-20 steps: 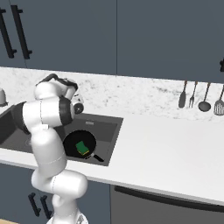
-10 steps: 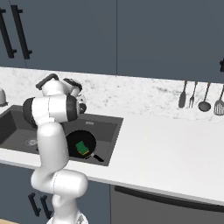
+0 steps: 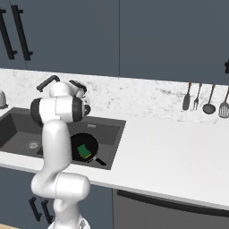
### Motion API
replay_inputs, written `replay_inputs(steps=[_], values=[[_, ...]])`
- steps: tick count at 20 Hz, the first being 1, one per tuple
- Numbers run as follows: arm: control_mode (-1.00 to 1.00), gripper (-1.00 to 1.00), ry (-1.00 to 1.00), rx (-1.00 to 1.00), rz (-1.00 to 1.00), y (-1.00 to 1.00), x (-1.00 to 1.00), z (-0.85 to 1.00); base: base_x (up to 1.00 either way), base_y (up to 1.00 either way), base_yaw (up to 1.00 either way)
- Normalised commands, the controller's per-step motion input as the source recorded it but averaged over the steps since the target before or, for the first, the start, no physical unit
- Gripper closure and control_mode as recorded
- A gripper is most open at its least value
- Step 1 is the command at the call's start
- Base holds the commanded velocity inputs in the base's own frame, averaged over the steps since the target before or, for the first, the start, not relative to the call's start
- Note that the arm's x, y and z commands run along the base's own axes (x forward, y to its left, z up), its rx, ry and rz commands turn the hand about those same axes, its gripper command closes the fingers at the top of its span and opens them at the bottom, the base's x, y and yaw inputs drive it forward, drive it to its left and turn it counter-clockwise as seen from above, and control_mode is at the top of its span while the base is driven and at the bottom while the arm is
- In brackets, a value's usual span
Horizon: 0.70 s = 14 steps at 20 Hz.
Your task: Pick the pan and sponge and place them into the sink. Then turn on the water.
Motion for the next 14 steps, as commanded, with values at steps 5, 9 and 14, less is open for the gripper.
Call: replay_inputs(steps=[5,9,14], values=[[-1.00,-1.00,0.00,0.00,0.00,0.00,0.35,-0.02,0.00,0.00,0.00],[-1.00,-1.00,0.00,0.00,0.00,0.00,0.27,-0.06,0.00,0.00,0.00],[-1.00,-1.00,0.00,0.00,0.00,0.00,0.22,-0.13,0.00,0.00,0.00]])
